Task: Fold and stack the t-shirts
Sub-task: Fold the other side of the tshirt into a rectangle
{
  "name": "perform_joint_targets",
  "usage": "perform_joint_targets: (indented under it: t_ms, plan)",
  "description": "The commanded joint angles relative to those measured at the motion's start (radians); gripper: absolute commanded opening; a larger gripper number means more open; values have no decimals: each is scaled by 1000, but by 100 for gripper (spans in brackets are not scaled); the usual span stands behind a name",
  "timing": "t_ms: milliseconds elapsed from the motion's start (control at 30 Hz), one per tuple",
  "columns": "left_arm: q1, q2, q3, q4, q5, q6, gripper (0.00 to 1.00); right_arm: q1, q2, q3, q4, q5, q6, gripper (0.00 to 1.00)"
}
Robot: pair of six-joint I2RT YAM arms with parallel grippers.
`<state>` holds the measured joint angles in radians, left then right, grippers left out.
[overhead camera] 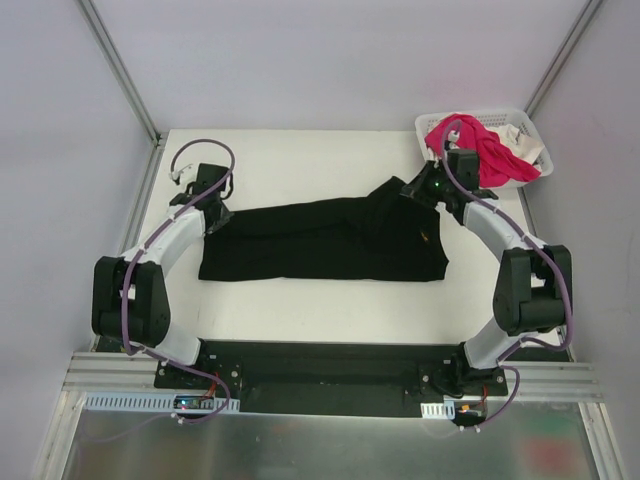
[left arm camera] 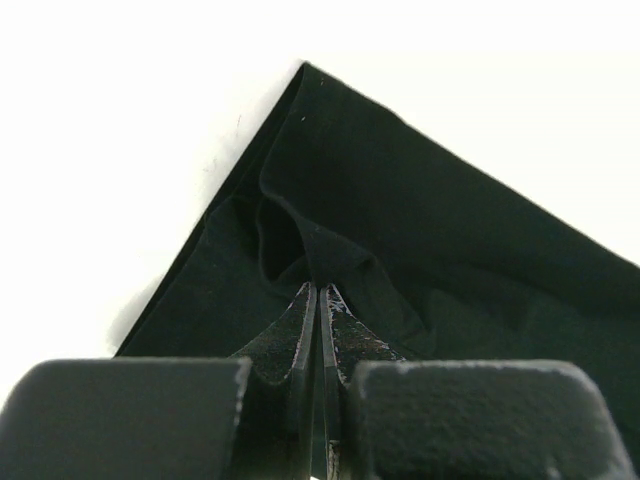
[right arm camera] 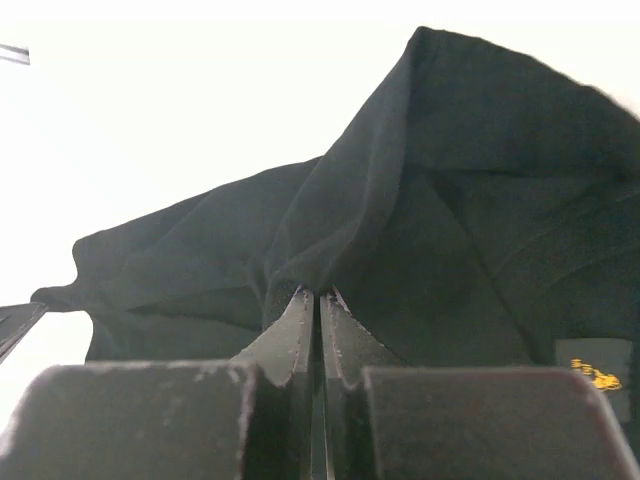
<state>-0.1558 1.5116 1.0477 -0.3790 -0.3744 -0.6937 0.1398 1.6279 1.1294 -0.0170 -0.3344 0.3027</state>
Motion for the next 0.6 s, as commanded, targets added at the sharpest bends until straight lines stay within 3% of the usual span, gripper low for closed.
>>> perform_joint_targets:
  t_ms: [0,567]
  plan:
    - [4,-54,58,8,-73,10,0,-43,-22,72,-44,12,-25,1]
    - [18,-17,170,8,-143,-12,0,-62,-56,144,-104,21,-63,1]
